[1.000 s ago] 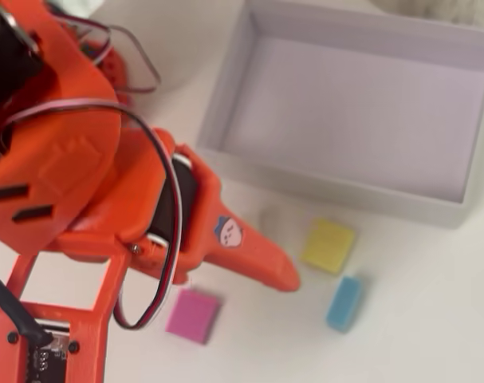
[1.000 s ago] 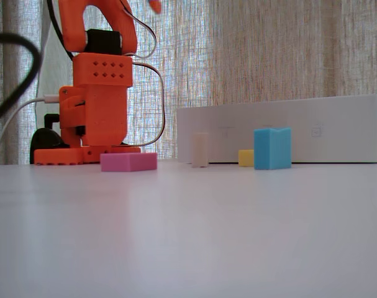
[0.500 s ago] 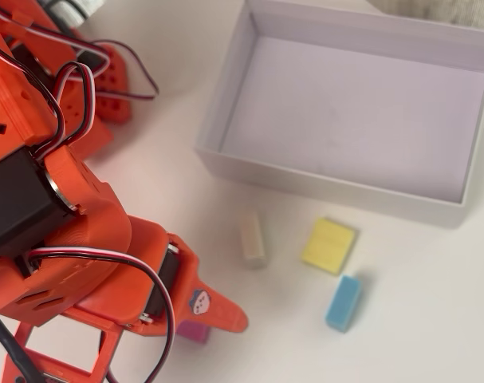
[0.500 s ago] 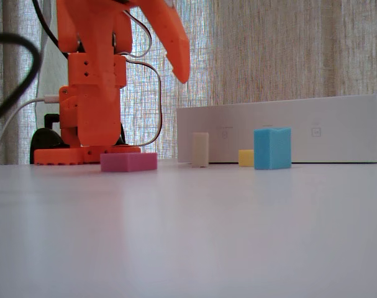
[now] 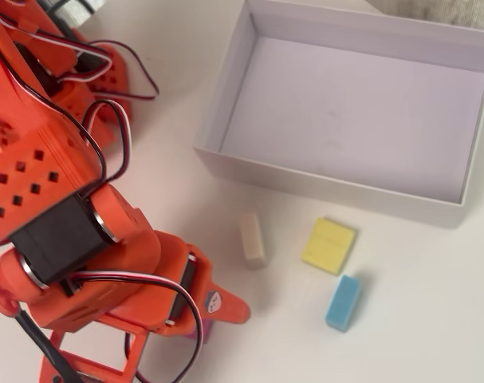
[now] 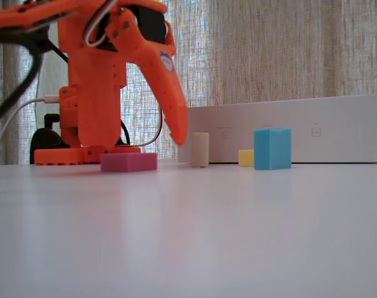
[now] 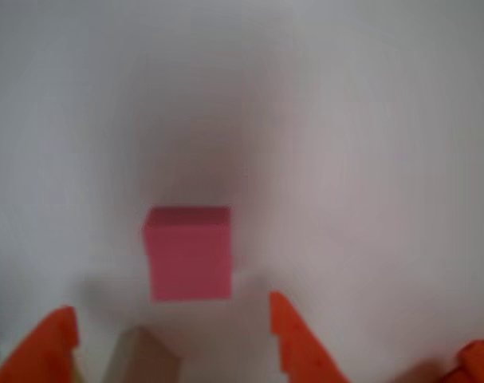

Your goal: Grasp the pink cuboid and put it in the bin.

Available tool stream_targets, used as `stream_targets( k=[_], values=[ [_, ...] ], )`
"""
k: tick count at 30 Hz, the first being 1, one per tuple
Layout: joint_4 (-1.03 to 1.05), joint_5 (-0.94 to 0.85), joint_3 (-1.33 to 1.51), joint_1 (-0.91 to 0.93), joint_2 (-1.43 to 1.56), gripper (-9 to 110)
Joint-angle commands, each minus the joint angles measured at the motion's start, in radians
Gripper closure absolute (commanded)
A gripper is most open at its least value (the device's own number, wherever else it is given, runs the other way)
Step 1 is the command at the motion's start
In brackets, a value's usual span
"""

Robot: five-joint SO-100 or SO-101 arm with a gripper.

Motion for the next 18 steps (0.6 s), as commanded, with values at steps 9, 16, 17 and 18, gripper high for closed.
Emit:
stream_targets(
  k=[9, 16, 17, 18],
  values=[
    [-0.097, -0.005, -0.009, -0.011, -0.098, 76],
    [-0.12, -0.003, -0.006, -0.002, -0.109, 92],
    [-0.126, -0.003, -0.005, 0.0, -0.109, 97],
    [-0.13, -0.003, -0.003, 0.003, -0.106, 103]
  ],
)
